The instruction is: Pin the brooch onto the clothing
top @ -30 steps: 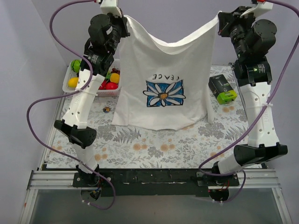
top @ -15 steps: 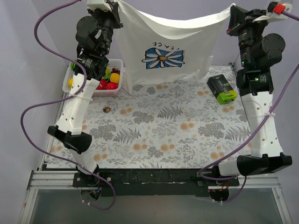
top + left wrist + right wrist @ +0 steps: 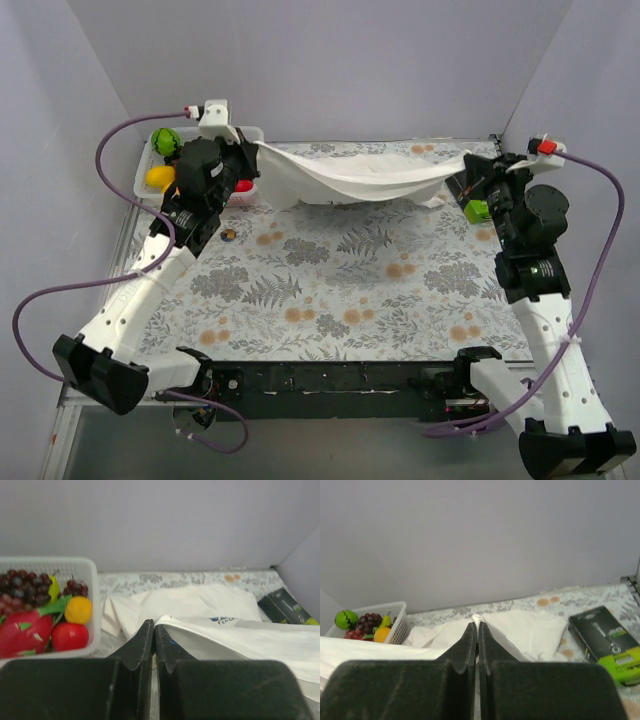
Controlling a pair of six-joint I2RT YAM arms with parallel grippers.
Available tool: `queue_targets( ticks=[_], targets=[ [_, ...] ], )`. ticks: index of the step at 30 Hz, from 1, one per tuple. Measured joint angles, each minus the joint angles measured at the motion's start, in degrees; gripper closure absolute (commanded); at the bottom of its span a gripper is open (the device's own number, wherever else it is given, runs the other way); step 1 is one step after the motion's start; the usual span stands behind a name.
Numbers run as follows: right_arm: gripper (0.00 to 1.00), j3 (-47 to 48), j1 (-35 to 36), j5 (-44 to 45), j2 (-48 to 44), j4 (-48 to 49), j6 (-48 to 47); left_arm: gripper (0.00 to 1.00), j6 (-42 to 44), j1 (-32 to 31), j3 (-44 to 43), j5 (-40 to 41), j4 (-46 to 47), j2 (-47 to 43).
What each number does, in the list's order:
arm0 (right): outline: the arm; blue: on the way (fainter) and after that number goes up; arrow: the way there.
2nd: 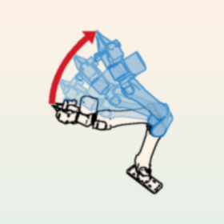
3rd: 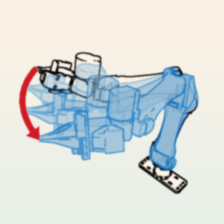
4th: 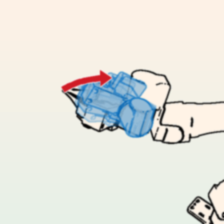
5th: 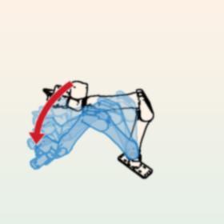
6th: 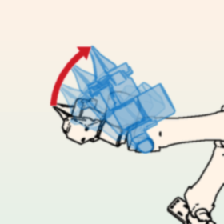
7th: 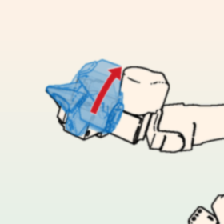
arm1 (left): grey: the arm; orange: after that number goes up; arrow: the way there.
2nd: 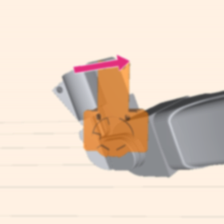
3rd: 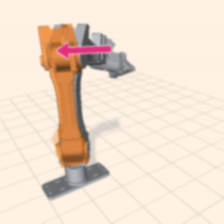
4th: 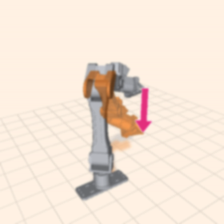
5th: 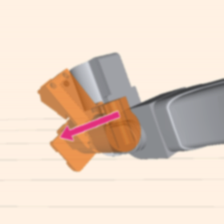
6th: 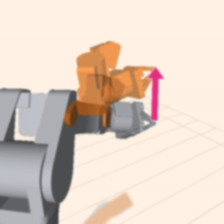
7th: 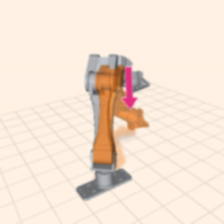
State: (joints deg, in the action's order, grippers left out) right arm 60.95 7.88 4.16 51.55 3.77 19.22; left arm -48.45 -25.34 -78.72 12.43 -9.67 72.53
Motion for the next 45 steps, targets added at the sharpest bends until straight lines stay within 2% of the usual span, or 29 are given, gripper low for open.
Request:
queue_targets(
  ticks=[5,11,16,29,43,44,45],
  targets=[
    [0.99,-8.6,0.0,-1.4,-10.4,-10.0,2.6,1.00,-7.2,0.0,11.6,-3.2,-4.9,-9.8],
    [0.99,-13.1,0.0,-2.8,-15.4,-24.4,4.2,1.00,-16.1,0.0,23.8,-7.7,-11.0,-20.1],
    [0.99,-16.0,0.0,-5.2,-18.3,-36.1,6.5,1.00,-22.5,0.0,29.9,-11.8,-16.3,-26.0],
    [0.99,-16.5,0.0,-10.4,-21.7,-58.8,8.0,1.00,-31.5,-0.1,36.5,-20.6,-28.2,-36.3],
    [0.99,-15.6,0.0,-18.4,-25.1,-73.1,7.2,1.00,-31.0,-0.1,38.8,-29.0,-39.3,-47.0],
    [0.94,-15.6,0.0,-18.5,-25.3,-74.0,7.0,1.00,-30.8,-0.1,38.8,-29.4,-40.0,-47.5],
    [0.68,-15.6,0.0,-18.5,-25.3,-74.8,6.6,0.91,-30.5,-0.1,38.8,-29.7,-40.7,-48.0]
  ],
)
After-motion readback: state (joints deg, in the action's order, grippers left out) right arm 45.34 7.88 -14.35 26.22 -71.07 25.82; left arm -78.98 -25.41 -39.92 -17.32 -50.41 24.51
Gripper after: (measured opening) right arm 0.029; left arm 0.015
